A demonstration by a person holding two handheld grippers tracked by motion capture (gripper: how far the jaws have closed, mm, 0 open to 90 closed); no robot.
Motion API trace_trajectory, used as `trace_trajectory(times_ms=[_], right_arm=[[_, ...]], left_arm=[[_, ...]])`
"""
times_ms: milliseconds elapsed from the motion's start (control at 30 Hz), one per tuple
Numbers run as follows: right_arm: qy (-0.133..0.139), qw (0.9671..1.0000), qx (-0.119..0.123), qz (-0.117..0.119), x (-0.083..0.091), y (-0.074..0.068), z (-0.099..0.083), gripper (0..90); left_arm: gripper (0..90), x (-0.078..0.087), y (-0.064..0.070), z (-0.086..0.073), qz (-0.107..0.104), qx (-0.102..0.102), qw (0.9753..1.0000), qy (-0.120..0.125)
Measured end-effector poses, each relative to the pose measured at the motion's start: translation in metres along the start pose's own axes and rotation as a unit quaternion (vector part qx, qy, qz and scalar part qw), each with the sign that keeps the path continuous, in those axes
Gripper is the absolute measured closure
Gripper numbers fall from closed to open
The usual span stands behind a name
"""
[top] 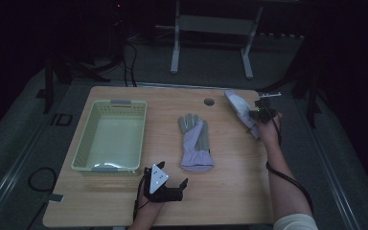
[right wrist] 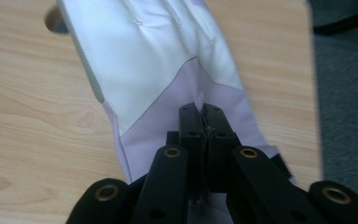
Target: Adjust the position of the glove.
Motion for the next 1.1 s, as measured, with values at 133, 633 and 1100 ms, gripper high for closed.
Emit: trace_trajectory(times_ms=[133,633,1100], right_arm=[[0.027,0.9996,-0.006,0.003,0.030,-0.006,0.005,88.2],[0.081,0.9960,0.010,-0.036,0.123,-0.045,-0.030,88.2],[0.028,0.9993,0.000,-0.026,0.078,-0.077,-0.090,87.9]], left_arm=[[0.1,0.000,0.000,0.000,-0.001,0.002,1.0000,0.000],[0.1,-0.001,0.001,0.000,-0.008,0.003,1.0000,0.000],[0.1,-0.001,0.003,0.000,-0.006,-0.008,1.0000,0.001]])
Point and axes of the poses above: each handheld gripper's, and its own axes: x roughly backward along the jaws, z roughly out of its top, y roughly to its right, the point moved 10 cm from there along -x, roughly forward along the jaws, and after that the axes turned 4 degrees about x, right-handed, at the moved point
